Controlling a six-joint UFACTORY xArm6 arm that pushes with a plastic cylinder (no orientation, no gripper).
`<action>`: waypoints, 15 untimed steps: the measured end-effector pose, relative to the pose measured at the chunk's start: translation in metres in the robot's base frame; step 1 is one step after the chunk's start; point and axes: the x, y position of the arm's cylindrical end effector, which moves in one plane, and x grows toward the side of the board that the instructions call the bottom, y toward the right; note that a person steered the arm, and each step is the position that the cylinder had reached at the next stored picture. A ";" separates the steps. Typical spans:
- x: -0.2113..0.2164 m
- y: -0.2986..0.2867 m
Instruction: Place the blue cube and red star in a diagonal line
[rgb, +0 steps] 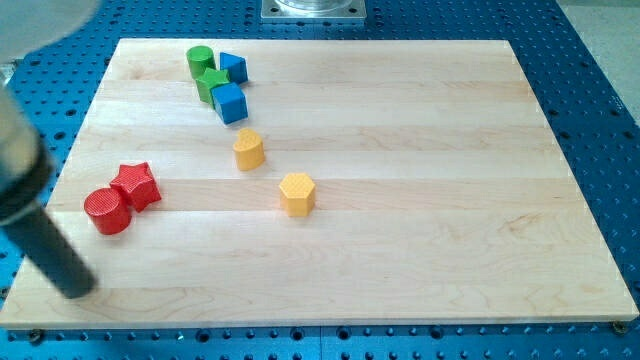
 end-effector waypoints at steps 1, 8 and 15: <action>-0.028 -0.009; -0.064 0.015; -0.280 0.186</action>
